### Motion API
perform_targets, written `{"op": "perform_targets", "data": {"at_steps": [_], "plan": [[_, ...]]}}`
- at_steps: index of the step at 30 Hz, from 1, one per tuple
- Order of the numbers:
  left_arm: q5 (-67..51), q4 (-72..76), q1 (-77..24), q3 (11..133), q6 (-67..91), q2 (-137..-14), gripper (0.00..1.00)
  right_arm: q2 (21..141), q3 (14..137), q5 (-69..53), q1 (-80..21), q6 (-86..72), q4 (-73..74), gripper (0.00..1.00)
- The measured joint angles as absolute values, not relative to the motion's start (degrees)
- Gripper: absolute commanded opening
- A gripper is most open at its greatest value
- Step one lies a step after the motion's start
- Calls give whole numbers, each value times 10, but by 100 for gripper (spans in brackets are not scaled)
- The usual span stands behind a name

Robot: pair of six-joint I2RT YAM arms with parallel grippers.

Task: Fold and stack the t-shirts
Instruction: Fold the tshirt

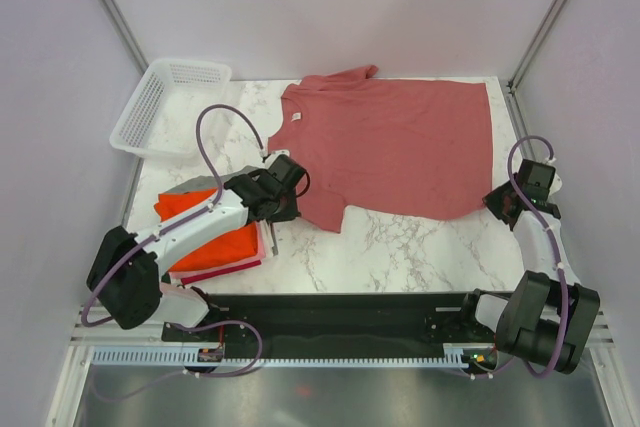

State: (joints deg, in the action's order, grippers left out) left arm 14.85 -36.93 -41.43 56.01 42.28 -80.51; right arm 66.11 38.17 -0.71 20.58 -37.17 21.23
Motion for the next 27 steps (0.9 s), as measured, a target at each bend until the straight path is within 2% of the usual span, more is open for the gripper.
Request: {"op": "perform_targets", "data": {"at_steps": [27], "plan": [[144, -402, -426, 568, 423, -792, 2, 695, 366, -8, 206, -351, 221, 0]]}}
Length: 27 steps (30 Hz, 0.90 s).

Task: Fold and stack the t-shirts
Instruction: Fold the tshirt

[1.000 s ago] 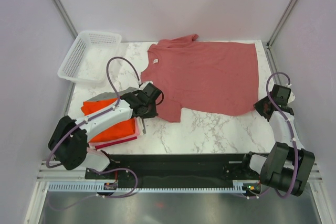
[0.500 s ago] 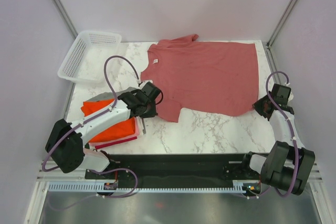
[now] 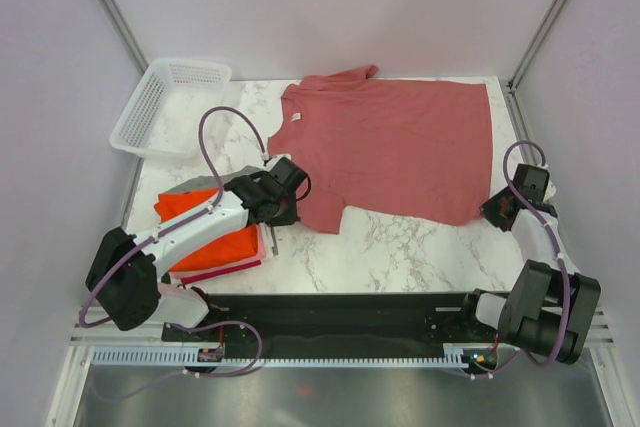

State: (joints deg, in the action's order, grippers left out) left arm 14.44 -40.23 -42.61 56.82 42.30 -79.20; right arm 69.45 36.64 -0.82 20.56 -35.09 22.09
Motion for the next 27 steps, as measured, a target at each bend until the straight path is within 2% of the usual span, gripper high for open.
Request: {"op": "perform_targets", "data": {"at_steps": [8, 18, 27], "plan": [[145, -407, -438, 568, 423, -736, 2, 656, 366, 13, 215, -351, 234, 0], [150, -422, -530, 565, 463, -711, 2, 690, 370, 9, 249, -353, 243, 0], [150, -454, -451, 636, 446, -763, 2, 681, 386, 7, 249, -364, 250, 0]]}}
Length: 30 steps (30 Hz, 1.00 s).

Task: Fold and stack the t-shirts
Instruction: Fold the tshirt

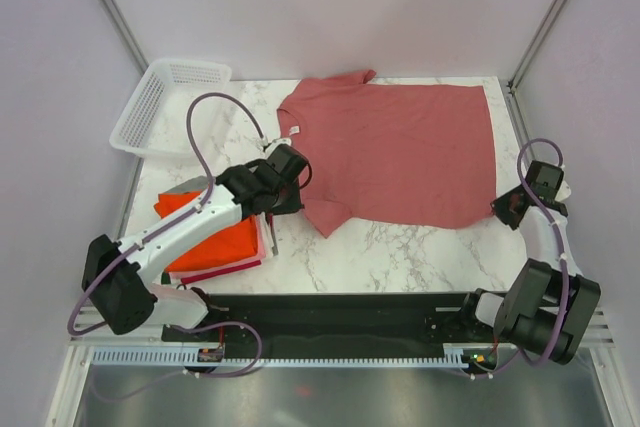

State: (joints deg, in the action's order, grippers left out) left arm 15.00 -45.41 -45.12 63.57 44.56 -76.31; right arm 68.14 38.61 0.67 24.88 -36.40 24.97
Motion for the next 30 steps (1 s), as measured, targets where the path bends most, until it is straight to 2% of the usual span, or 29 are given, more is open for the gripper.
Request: {"op": "perform_targets", "data": {"at_steps": [15, 30], "plan": [[117, -462, -344, 812, 401, -921, 2, 826, 544, -30, 249, -417, 249, 0], [113, -494, -272, 1058, 359, -1087, 2, 966, 653, -32, 235, -462, 241, 0]]}}
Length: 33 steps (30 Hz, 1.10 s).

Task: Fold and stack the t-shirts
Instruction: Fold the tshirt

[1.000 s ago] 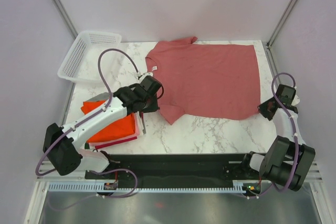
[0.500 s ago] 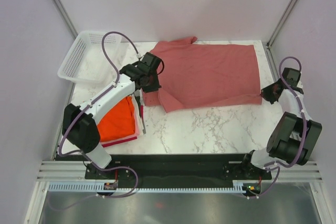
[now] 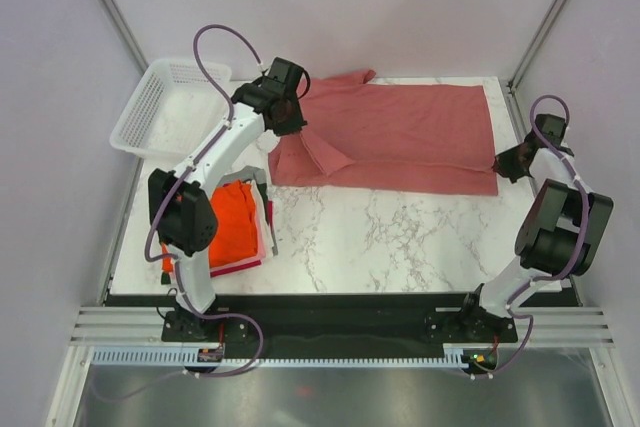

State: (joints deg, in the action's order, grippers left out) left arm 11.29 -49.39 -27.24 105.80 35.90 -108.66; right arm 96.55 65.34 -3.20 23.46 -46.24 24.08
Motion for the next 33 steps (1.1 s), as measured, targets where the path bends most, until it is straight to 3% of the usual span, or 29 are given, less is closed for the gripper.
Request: {"op": "perform_targets", "data": {"at_steps": [15, 33], "plan": [[87, -514, -239, 1197, 340, -1205, 2, 1038, 727, -32, 227, -479, 233, 0], [34, -505, -216, 1280, 340, -1306, 2, 1112, 789, -29, 223, -489, 226, 0]]}}
